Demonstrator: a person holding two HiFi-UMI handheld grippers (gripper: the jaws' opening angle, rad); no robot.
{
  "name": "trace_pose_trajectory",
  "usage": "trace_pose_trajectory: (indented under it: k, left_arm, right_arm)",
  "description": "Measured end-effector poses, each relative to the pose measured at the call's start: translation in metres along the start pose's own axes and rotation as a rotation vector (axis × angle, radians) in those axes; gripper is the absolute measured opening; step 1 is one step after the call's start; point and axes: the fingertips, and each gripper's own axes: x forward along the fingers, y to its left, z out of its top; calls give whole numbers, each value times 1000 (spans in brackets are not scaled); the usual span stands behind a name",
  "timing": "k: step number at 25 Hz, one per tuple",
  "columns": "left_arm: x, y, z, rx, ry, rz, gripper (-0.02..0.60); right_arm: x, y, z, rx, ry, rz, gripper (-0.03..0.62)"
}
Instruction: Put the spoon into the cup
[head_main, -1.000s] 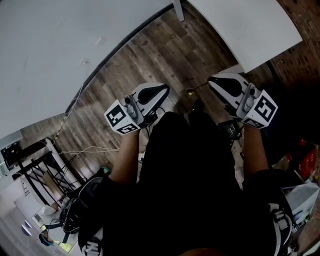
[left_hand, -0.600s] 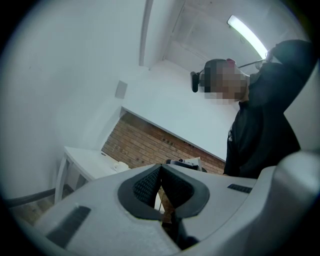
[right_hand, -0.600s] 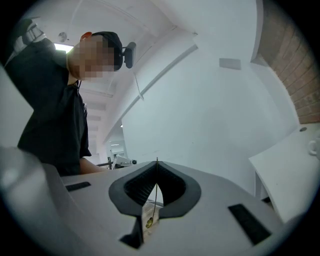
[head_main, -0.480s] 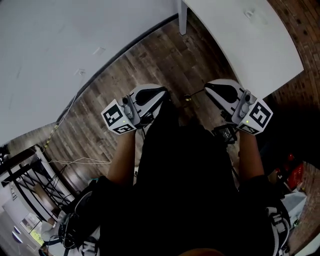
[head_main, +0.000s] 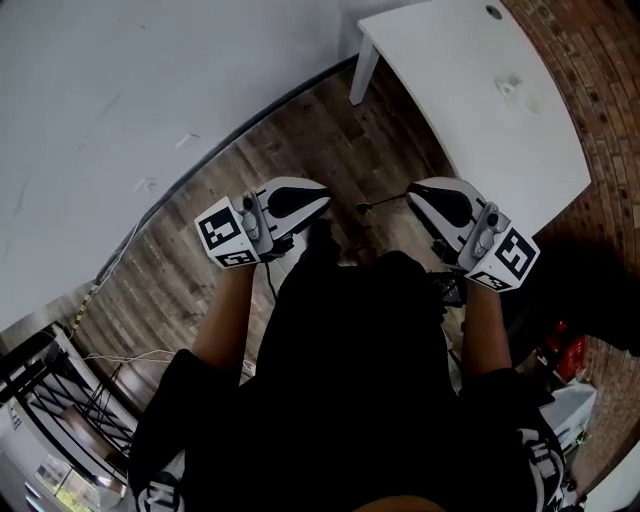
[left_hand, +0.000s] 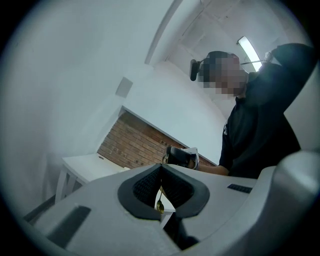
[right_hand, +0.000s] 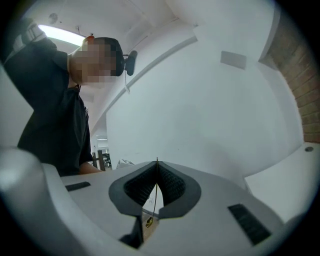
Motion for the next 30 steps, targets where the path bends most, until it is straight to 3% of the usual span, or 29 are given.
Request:
trace_pose_trajectory:
  k: [5, 11, 20, 25, 30]
  left_arm:
    - [23, 49, 9, -24, 22, -74, 14]
    - [87, 107, 21, -32, 69, -122, 14]
    - [215, 137, 46, -38, 96, -264, 14]
    - [276, 143, 33, -31, 221, -404, 14]
    - [313, 152, 35, -72, 230, -500, 14]
  right_arm:
    - [2, -39, -2, 19, -11, -83, 9]
    - [-41, -112, 22, 36, -103, -176, 9]
    - [-109, -192, 67, -26, -141, -256, 9]
    - [-162, -215, 68, -21, -245, -429, 9]
    - [-196, -229, 60, 25, -300, -550, 9]
